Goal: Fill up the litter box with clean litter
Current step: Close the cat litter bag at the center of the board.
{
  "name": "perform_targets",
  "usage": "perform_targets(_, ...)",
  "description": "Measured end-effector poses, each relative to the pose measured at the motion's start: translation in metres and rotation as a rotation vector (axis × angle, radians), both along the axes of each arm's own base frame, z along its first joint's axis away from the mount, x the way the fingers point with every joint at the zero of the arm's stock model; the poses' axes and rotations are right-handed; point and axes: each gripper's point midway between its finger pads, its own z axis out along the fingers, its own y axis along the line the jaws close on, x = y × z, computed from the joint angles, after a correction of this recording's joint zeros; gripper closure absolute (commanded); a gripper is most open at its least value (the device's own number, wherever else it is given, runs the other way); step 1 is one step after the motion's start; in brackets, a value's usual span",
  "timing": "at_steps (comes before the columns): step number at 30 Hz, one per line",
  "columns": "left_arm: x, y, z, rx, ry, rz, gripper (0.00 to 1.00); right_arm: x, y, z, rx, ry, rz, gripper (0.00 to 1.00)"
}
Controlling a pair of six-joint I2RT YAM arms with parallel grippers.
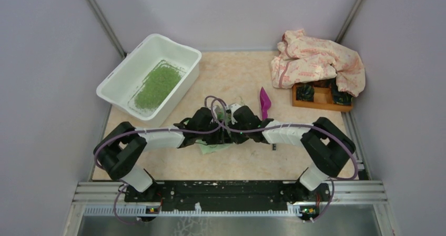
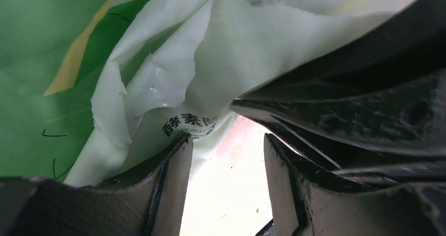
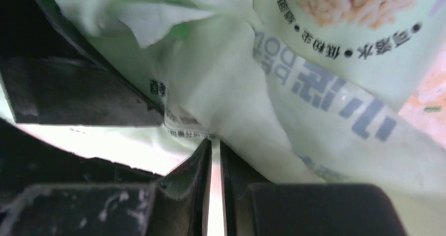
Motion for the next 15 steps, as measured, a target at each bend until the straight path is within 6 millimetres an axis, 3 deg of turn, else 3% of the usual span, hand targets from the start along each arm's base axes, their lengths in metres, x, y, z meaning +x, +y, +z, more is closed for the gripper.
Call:
perform_targets(2,0.0,0.001,0.0,-0.001,-0.003,0.001,0.4,0.001,0.002,-0.012,-0.011,0.026,-0.012,0.89)
perform_targets(10,0.0,0.003,0.0,-0.007,-0.018,0.009,0.4,0.006,0.008,-0.012,0.008,0.026,-0.026,0.88)
perform_targets(15,0.0,0.005,0.001,-0.004,-0.024,0.015,0.4,0.011,-0.009,-0.007,-0.016,0.036,-0.069,0.88)
